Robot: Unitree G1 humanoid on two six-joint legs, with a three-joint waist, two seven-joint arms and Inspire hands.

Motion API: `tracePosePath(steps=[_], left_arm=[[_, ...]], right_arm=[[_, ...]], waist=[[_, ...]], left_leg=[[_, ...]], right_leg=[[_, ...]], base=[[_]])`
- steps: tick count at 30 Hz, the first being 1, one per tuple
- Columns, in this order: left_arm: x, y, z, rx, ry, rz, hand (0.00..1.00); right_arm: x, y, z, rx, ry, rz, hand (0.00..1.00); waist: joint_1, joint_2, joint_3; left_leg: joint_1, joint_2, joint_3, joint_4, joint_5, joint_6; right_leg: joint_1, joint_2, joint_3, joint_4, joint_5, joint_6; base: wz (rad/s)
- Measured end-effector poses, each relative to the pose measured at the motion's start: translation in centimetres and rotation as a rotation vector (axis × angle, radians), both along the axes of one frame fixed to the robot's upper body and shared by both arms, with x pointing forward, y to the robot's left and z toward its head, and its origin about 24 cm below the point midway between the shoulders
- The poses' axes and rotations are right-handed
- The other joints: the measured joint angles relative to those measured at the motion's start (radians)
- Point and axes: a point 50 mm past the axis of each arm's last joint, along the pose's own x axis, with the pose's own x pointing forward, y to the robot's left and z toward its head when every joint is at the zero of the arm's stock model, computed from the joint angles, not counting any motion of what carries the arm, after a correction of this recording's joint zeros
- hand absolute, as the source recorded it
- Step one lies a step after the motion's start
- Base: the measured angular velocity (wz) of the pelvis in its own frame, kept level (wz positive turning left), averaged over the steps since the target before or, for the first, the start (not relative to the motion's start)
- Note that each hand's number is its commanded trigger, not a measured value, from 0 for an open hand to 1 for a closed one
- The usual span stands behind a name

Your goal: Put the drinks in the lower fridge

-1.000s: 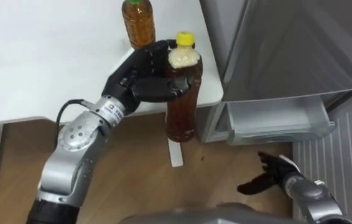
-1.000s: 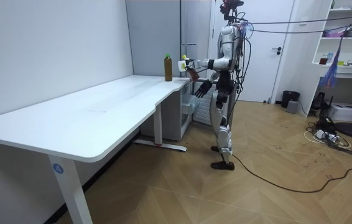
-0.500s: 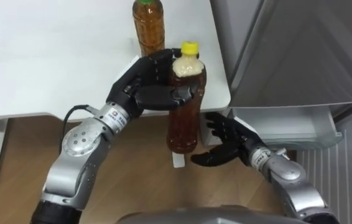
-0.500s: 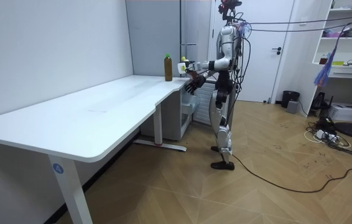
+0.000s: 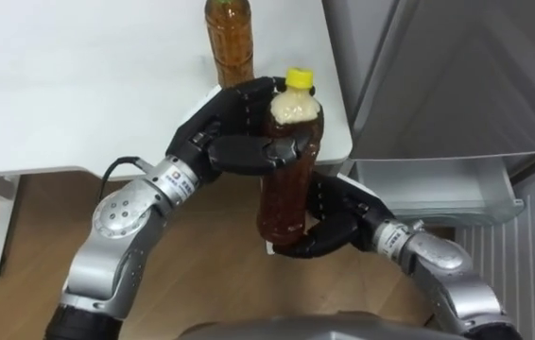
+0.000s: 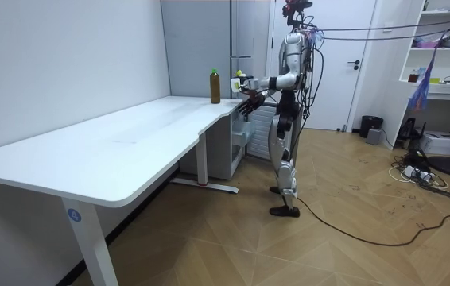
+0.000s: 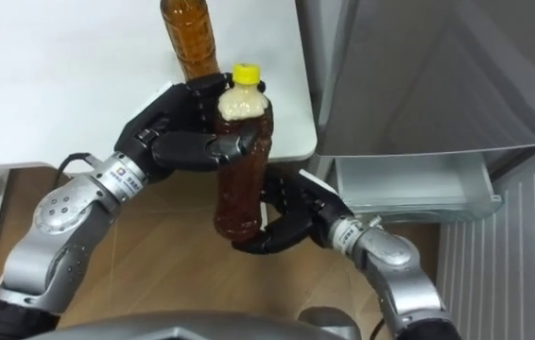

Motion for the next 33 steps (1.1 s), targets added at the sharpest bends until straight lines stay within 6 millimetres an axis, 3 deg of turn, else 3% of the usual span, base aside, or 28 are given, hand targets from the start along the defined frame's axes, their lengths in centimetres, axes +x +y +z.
tracePosePath(steps=[8, 14, 26, 33], left_arm=[[-0.5, 0.5, -0.5, 0.019, 0.025, -0.036, 1.0], [-1.0, 1.0, -0.9, 0.041, 0.044, -0.051, 1.0], [-1.1, 1.4, -1.0, 0.083, 0.054, -0.072, 1.0], [-1.7, 1.5, -3.1, 0.129, 0.142, -0.095, 1.0]], right_arm=[[-0.4, 0.0, 0.5, 0.09, 0.031, 0.125, 0.0], [-0.9, 0.1, 0.6, 0.145, 0.066, 0.21, 0.0], [-1.3, -1.0, 0.6, 0.138, 0.104, 0.276, 0.0], [-1.7, -0.6, 0.5, 0.154, 0.128, 0.305, 0.0]], waist=[[0.006, -0.014, -0.004], [0.007, -0.037, 0.0021], [0.007, -0.044, 0.0019], [0.009, -0.052, -0.0028]], left_leg=[[0.001, 0.0, -0.003, 0.001, 0.0, 0.0], [0.0, 0.0, -0.004, 0.002, 0.0, 0.0], [0.0, 0.0, -0.002, 0.002, 0.0, 0.0], [-0.004, 0.0, 0.0, 0.003, 0.0, 0.0]], right_leg=[[0.001, 0.0, 0.002, -0.002, 0.0, 0.0], [0.002, -0.001, 0.001, -0.002, 0.0, 0.0], [0.001, -0.002, 0.0, -0.001, 0.001, 0.001], [-0.002, -0.001, 0.0, 0.0, 0.001, 0.001]], base=[[0.0], [0.0], [0.0], [0.0]])
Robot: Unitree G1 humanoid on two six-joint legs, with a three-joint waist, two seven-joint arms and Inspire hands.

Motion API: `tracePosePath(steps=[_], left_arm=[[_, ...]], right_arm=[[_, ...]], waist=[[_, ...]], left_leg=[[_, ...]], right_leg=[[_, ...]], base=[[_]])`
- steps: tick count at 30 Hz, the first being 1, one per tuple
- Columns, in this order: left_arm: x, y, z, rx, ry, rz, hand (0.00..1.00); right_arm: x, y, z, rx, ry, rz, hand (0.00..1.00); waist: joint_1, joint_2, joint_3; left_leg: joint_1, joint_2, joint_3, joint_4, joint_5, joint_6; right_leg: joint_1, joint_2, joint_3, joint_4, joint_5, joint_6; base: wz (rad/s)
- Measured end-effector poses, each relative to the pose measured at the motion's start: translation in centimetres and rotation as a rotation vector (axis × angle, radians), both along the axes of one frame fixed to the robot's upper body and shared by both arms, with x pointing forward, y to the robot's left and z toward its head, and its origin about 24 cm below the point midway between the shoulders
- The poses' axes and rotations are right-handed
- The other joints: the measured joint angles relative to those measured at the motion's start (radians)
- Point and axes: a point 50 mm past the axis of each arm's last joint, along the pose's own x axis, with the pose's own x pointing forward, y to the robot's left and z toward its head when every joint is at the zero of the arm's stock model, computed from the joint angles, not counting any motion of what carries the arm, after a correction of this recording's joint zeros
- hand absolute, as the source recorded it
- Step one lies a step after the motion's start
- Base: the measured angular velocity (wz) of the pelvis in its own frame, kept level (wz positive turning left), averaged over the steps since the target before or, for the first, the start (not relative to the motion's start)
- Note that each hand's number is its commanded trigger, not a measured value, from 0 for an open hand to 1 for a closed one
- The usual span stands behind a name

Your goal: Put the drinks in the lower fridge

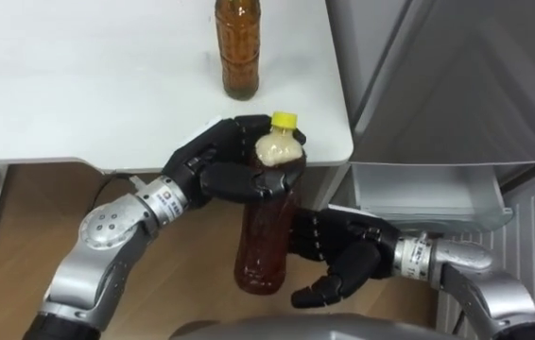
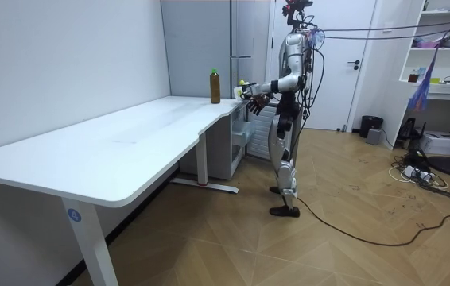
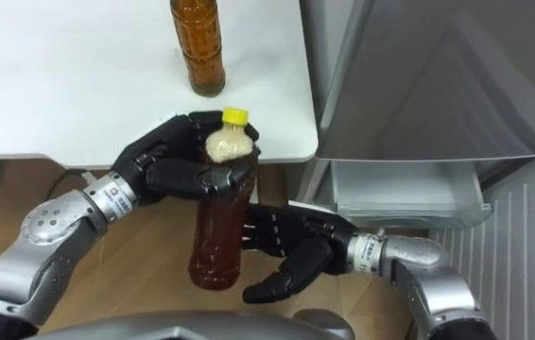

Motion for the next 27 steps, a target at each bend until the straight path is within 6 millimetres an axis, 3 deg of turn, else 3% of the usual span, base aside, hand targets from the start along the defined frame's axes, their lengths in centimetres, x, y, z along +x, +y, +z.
tracePosePath(steps=[12, 21, 22, 23, 24, 25, 27], left_arm=[[-1.0, -2.2, -0.8, -0.012, 0.042, -0.101, 1.0], [-0.9, -3.2, -0.7, -0.023, 0.035, -0.139, 1.0], [-1.0, -3.2, -0.7, -0.024, 0.035, -0.142, 1.0], [-1.0, -3.3, -0.7, -0.025, 0.037, -0.147, 1.0], [-1.0, -3.4, -0.7, -0.025, 0.038, -0.15, 1.0], [-1.1, -3.4, -0.7, -0.025, 0.038, -0.151, 1.0], [-1.1, -3.4, -0.7, -0.025, 0.04, -0.155, 1.0]], right_arm=[[-0.5, 0.7, 0.0, 0.094, 0.046, -0.008, 0.0], [-0.9, 1.7, -0.1, 0.13, 0.066, 0.013, 0.0], [-0.9, 1.8, -0.1, 0.132, 0.067, 0.017, 0.11], [-1.0, 2.0, -0.2, 0.134, 0.072, 0.024, 0.61], [-1.1, 2.0, -0.3, 0.137, 0.079, 0.024, 0.94], [-1.1, 2.0, -0.3, 0.139, 0.081, 0.024, 1.0], [-1.3, 2.2, -0.5, 0.143, 0.092, 0.029, 1.0]], waist=[[-0.005, 0.017, 0.0058], [-0.008, 0.022, 0.0034], [-0.009, 0.022, 0.0035], [-0.01, 0.021, 0.0037], [-0.011, 0.021, 0.0038], [-0.011, 0.021, 0.0039], [-0.014, 0.02, 0.0036]], left_leg=[[-0.004, 0.0, -0.001, -0.003, 0.0, 0.0], [-0.036, 0.0, -0.008, 0.009, 0.0, 0.0], [-0.036, 0.0, -0.009, 0.009, 0.0, 0.0], [-0.037, 0.0, -0.01, 0.009, 0.0, 0.0], [-0.038, 0.0, -0.009, 0.01, 0.0, 0.0], [-0.038, 0.0, -0.009, 0.01, 0.0, 0.0], [-0.046, 0.0, -0.01, 0.012, 0.0, 0.0]], right_leg=[[-0.002, 0.0, -0.002, 0.002, 0.0, 0.0], [-0.035, -0.001, -0.002, 0.016, 0.001, -0.001], [-0.035, -0.001, -0.002, 0.016, 0.001, -0.001], [-0.035, -0.001, -0.003, 0.015, 0.001, -0.001], [-0.035, -0.001, -0.003, 0.015, 0.001, -0.001], [-0.035, -0.001, -0.003, 0.015, 0.001, -0.001], [-0.039, -0.001, -0.004, 0.014, 0.001, -0.001]], base=[[0.0], [0.01], [0.0], [0.0], [0.0], [0.0], [0.0]])
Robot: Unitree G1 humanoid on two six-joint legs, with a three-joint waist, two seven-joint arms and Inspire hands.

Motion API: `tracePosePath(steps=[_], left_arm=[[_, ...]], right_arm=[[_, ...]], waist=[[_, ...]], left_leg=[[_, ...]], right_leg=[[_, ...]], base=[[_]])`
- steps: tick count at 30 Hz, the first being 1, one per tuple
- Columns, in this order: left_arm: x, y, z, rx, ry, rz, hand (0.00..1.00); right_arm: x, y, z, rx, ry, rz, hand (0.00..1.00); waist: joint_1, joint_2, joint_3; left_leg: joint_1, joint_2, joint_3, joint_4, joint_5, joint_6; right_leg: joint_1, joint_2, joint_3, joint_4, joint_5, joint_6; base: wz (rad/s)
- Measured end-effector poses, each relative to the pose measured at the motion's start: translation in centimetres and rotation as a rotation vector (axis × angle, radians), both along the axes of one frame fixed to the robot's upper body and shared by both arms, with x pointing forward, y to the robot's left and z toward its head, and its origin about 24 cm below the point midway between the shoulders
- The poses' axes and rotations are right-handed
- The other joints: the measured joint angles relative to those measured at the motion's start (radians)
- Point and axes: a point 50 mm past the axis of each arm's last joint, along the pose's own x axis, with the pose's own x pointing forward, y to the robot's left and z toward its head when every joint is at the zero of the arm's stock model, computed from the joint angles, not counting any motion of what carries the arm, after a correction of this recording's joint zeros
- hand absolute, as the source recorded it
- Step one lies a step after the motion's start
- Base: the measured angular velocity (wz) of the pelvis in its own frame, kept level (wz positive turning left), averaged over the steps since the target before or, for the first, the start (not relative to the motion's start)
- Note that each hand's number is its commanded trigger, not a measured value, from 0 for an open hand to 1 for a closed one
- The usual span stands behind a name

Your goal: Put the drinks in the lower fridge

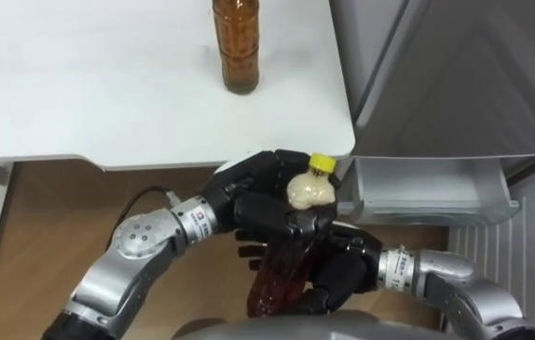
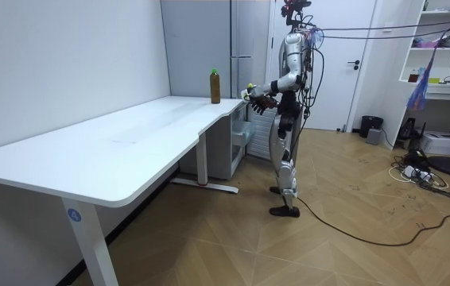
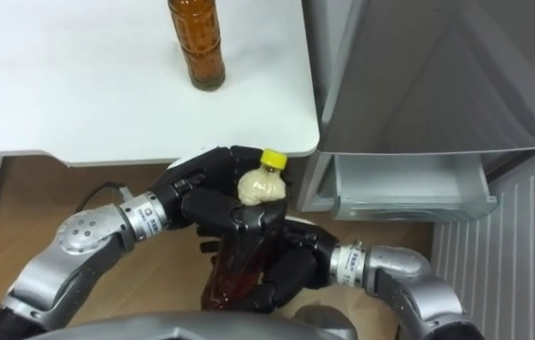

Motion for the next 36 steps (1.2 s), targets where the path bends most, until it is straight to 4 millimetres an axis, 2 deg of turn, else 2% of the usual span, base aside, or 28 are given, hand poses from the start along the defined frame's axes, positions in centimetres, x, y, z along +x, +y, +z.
tracePosePath(steps=[5, 13, 21, 23, 24, 25, 36], left_arm=[[-0.25, -0.2, -0.16, 0.011, 0.007, -0.023, 1.0], [-0.11, -0.27, -0.09, 0.01, 0.005, -0.011, 1.0], [-0.14, -0.59, -0.16, 0.01, 0.006, 0.001, 1.0], [-0.1, -0.61, -0.13, 0.0, 0.009, 0.01, 0.36], [-0.07, -0.62, -0.1, -0.001, 0.008, 0.011, 0.13], [-0.06, -0.62, -0.1, -0.001, 0.008, 0.011, 0.0], [0.37, -0.51, 0.35, 0.01, -0.017, 0.006, 0.0]], right_arm=[[-0.56, 0.27, -0.39, -0.005, 0.026, 0.023, 1.0], [-0.78, 0.42, -0.52, -0.007, 0.033, 0.031, 1.0], [-0.92, 0.44, -0.66, 0.001, 0.046, 0.018, 1.0], [-0.92, 0.4, -0.64, 0.005, 0.047, 0.014, 1.0], [-0.91, 0.4, -0.62, 0.007, 0.047, 0.013, 1.0], [-0.91, 0.4, -0.62, 0.007, 0.047, 0.013, 1.0], [-0.7, -0.17, -0.7, -0.019, 0.04, 0.001, 1.0]], waist=[[-0.001, -0.004, -0.0028], [-0.009, -0.004, -0.0029], [-0.016, 0.003, 0.0008], [-0.016, 0.005, 0.0012], [-0.016, 0.005, 0.0007], [-0.016, 0.006, 0.0005], [-0.013, 0.01, -0.0023]], left_leg=[[-0.014, 0.0, 0.0, 0.007, 0.0, 0.0], [-0.022, 0.0, 0.0, 0.013, 0.0, 0.0], [-0.021, 0.001, -0.001, 0.011, 0.0, 0.0], [-0.022, 0.002, -0.001, 0.01, 0.0, 0.0], [-0.022, 0.002, -0.001, 0.008, -0.001, 0.0], [-0.022, 0.003, -0.001, 0.008, -0.001, 0.0], [-0.018, 0.002, 0.002, 0.006, 0.0, 0.0]], right_leg=[[-0.016, -0.001, -0.001, 0.001, 0.0, -0.001], [-0.02, 0.0, 0.002, 0.001, 0.001, -0.001], [-0.022, 0.001, 0.002, 0.004, 0.003, -0.002], [-0.023, 0.002, 0.002, 0.003, 0.004, -0.002], [-0.023, 0.002, 0.002, 0.003, 0.005, -0.003], [-0.023, 0.002, 0.002, 0.003, 0.005, -0.003], [-0.022, 0.002, 0.004, 0.002, 0.005, -0.003]], base=[[0.0], [0.0], [0.0], [0.0], [0.0], [0.0], [0.0]])
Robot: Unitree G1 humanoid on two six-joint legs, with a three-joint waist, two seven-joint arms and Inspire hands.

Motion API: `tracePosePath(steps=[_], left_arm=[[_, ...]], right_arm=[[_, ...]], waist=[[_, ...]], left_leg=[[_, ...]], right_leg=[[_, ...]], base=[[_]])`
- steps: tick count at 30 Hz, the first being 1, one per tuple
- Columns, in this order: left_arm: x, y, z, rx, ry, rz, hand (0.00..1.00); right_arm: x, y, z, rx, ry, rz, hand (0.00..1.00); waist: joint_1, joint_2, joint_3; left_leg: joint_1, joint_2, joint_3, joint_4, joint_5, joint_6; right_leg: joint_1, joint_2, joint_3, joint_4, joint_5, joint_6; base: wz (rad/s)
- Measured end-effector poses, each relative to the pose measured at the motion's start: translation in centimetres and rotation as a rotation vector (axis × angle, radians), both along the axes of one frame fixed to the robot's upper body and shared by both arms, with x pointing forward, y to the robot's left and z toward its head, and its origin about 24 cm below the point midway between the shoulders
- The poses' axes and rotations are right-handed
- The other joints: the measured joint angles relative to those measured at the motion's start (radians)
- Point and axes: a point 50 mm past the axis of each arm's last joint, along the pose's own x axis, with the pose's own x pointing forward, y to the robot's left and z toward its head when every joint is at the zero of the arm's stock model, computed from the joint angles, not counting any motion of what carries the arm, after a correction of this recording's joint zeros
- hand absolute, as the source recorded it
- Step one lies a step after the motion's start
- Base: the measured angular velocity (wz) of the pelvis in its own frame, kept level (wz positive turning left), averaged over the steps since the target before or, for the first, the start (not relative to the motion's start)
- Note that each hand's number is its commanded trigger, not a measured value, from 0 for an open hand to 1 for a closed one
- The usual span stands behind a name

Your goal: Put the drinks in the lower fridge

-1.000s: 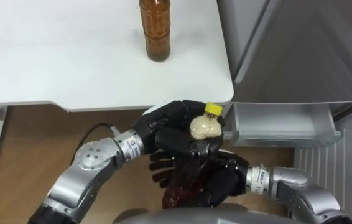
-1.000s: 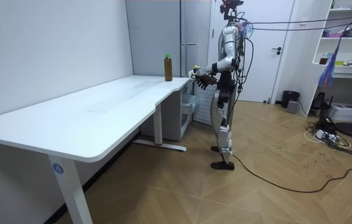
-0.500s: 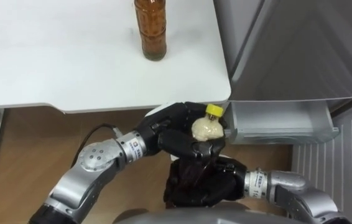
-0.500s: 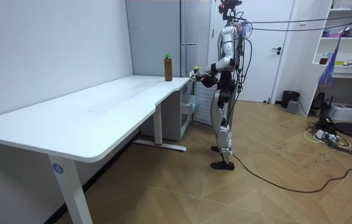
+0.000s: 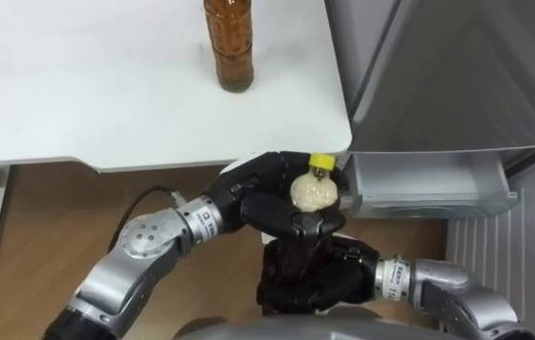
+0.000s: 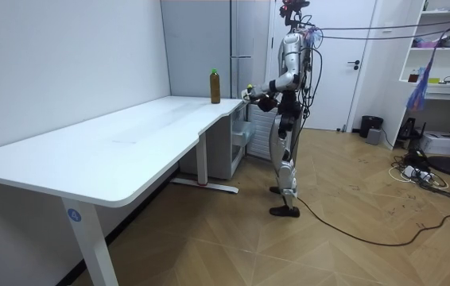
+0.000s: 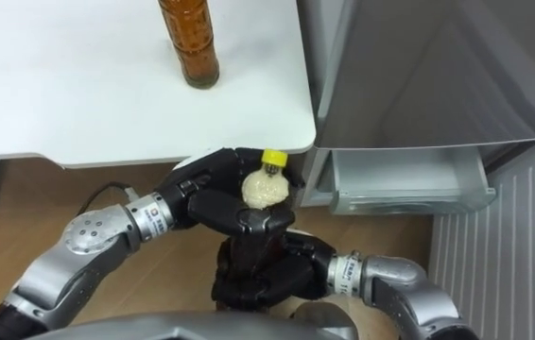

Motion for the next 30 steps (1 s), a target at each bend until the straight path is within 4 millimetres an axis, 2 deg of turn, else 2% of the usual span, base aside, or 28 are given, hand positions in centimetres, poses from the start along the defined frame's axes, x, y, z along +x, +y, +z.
tracePosePath(steps=[10, 24, 28, 30], left_arm=[[0.4, -0.1, 1.4, -0.01, -0.065, 0.009, 0.0], [1.4, 0.3, 6.2, -0.033, -0.285, 0.031, 0.0], [1.7, 0.8, 6.8, -0.04, -0.311, 0.049, 0.0], [1.9, 1.2, 8.4, -0.083, -0.372, 0.077, 0.0]], right_arm=[[0.7, 0.0, 0.6, 0.029, -0.036, -0.021, 1.0], [1.9, -1.2, 1.9, 0.128, -0.105, -0.126, 1.0], [1.5, -1.8, 1.8, 0.131, -0.095, -0.156, 1.0], [0.8, -2.3, 1.2, 0.113, -0.053, -0.183, 1.0]], waist=[[0.002, -0.002, -0.0008], [0.02, 0.003, -0.0027], [0.023, 0.007, -0.0023], [0.025, 0.008, -0.0031]], left_leg=[[0.0, 0.0, 0.0, 0.0, 0.0, 0.0], [0.002, 0.0, -0.006, 0.015, 0.0, 0.0], [0.017, 0.0, -0.017, 0.01, -0.001, 0.0], [0.018, -0.001, -0.02, 0.006, -0.001, 0.0]], right_leg=[[0.001, 0.0, 0.001, -0.004, 0.0, 0.0], [0.011, -0.002, -0.006, -0.003, 0.0, 0.0], [0.03, -0.002, -0.013, -0.008, 0.0, 0.0], [0.031, -0.001, -0.011, -0.009, 0.0, 0.0]], base=[[0.0], [0.01], [0.06], [0.05]])
